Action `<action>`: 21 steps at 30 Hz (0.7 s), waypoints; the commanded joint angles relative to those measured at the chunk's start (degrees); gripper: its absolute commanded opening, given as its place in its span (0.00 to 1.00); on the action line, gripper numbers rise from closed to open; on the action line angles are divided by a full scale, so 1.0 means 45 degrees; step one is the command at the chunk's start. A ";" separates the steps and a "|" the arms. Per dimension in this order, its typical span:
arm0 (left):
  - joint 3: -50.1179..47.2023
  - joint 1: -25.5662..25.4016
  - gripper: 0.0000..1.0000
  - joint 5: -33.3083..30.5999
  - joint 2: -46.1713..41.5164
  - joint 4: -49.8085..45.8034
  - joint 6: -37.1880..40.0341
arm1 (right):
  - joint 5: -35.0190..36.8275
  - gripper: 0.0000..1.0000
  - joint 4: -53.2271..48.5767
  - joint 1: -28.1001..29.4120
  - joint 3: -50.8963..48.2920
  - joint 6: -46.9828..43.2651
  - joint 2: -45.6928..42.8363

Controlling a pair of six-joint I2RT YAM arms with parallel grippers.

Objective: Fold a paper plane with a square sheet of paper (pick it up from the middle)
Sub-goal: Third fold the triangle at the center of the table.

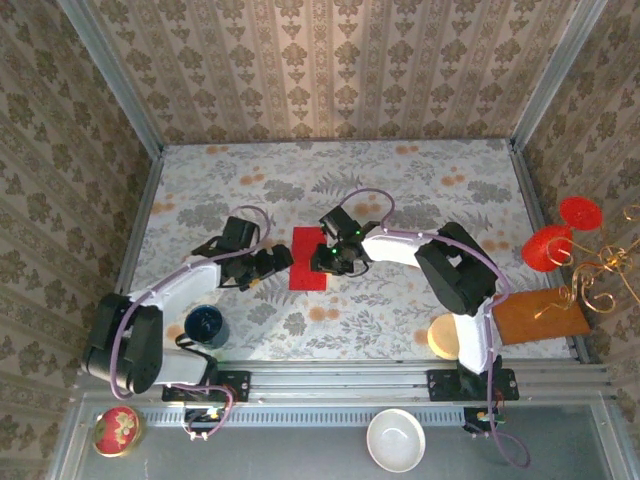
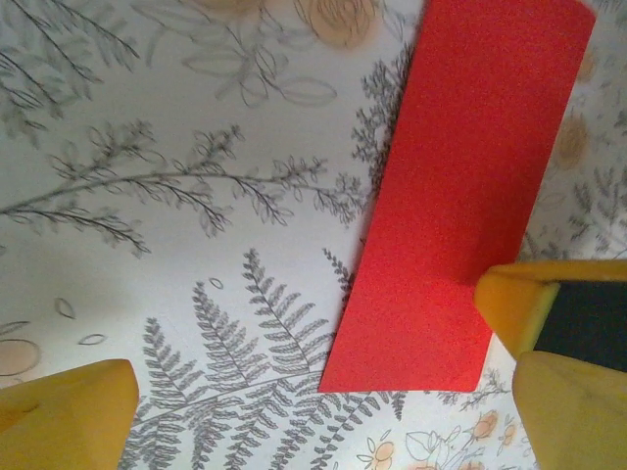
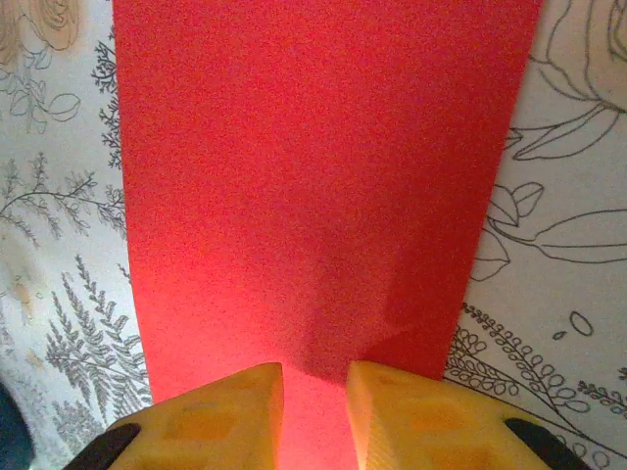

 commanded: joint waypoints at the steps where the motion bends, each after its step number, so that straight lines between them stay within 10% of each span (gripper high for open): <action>1: 0.0528 -0.0477 0.96 0.0531 0.0413 -0.0056 0.0446 | 0.0516 0.28 -0.1117 -0.0226 -0.0472 -0.0382 0.0074; 21: 0.0221 -0.2177 0.47 0.2073 0.2155 0.2240 -0.2041 | -0.0828 0.25 0.0168 -0.1069 -0.2181 -0.0623 -0.2029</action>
